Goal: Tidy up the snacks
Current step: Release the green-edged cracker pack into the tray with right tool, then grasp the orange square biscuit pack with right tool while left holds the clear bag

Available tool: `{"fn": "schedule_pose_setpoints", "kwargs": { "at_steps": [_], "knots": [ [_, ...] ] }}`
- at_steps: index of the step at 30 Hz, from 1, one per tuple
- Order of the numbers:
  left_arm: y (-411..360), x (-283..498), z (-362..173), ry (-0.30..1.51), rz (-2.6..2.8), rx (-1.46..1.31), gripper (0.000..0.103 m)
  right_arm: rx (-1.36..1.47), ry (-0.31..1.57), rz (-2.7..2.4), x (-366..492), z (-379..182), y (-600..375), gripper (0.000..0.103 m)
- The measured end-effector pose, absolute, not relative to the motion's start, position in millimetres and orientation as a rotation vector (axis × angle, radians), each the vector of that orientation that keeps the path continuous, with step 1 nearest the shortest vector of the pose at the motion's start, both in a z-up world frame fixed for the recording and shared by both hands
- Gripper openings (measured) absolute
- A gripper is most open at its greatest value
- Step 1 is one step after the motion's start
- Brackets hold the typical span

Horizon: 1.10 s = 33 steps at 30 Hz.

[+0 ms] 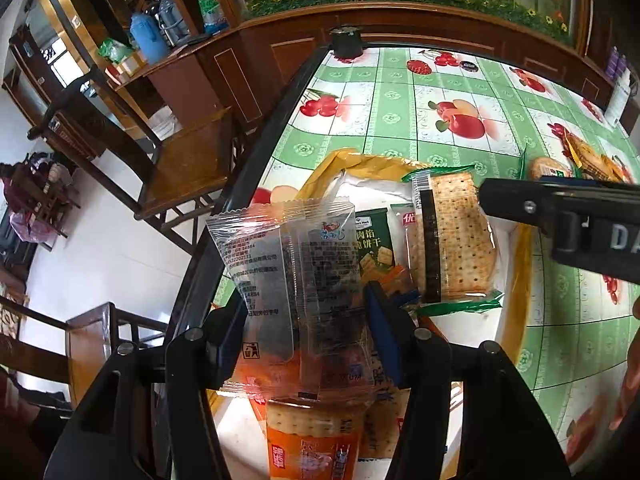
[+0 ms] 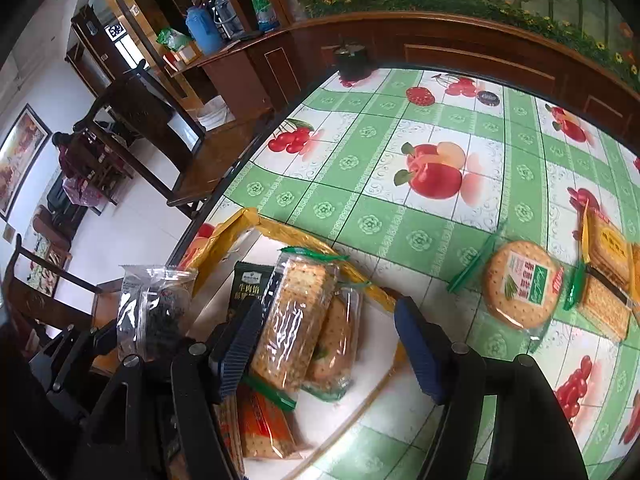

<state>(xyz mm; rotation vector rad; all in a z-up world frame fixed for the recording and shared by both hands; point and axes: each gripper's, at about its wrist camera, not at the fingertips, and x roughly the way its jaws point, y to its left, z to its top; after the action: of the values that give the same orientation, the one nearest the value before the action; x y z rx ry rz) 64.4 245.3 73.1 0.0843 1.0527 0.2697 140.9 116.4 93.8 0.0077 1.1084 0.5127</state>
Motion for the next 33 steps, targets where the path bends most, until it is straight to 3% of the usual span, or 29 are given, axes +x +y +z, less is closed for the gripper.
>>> {"fn": "schedule_pose_setpoints", "kwargs": {
  "at_steps": [23,33],
  "knots": [
    [202.2,8.4,105.9,0.9,0.318,0.078,0.055,0.074,1.068,0.528,88.3,108.3,59.7,0.071],
    [130.5,20.9,103.2,0.94,0.18,0.074,0.055,0.055,1.059,0.414,72.2,95.3,-21.3,0.077]
  ]
}}
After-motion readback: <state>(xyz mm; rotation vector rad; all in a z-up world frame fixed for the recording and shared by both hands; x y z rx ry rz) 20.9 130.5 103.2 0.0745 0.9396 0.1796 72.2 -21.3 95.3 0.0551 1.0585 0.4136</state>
